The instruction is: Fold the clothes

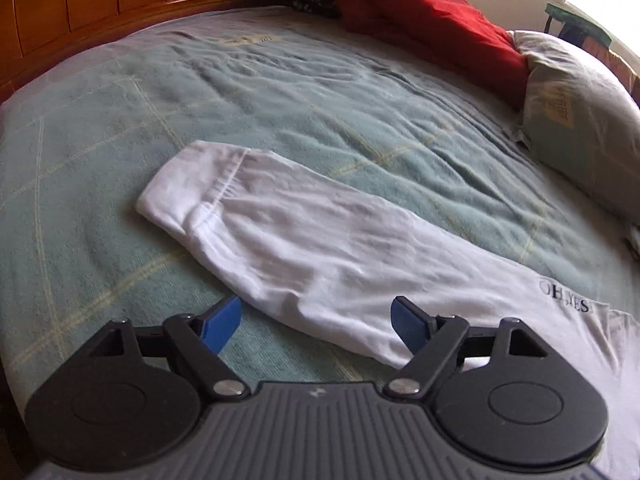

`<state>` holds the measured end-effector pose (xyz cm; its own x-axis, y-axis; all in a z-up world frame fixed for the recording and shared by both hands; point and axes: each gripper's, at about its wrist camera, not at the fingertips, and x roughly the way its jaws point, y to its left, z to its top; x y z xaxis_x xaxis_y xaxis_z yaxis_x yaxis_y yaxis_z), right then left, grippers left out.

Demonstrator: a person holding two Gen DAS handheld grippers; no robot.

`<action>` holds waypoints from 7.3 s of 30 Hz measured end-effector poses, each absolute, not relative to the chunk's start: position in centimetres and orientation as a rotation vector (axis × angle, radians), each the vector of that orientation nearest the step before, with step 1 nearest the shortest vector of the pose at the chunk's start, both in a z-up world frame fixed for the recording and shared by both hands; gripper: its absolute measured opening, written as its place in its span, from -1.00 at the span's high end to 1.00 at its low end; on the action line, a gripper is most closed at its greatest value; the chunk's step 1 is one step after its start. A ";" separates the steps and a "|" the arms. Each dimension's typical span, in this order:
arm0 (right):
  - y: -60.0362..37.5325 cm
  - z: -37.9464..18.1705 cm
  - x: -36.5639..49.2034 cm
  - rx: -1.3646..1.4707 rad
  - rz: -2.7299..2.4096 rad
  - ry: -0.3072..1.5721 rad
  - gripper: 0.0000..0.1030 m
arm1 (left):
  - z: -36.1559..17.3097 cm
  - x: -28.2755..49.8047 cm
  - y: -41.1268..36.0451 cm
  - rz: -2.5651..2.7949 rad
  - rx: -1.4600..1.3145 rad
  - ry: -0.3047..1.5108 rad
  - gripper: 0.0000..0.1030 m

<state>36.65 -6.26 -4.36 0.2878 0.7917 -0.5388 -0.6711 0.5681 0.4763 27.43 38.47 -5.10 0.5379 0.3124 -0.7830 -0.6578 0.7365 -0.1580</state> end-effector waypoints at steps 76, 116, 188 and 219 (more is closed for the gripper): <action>-6.3 -5.0 37.1 0.195 0.967 0.830 -1.00 | -3.8 28.7 29.4 0.256 -0.053 0.852 0.12; -5.5 -5.3 36.6 0.168 1.003 0.845 -1.00 | -5.2 32.2 34.6 0.287 -0.156 0.826 -0.48; -19.3 -1.4 49.2 -0.207 0.472 0.769 0.14 | -2.6 23.2 7.5 -0.239 -0.019 0.731 -0.78; -15.7 -6.8 50.7 -0.646 0.634 0.815 0.94 | -4.3 23.0 8.1 -0.207 -0.032 0.776 -0.79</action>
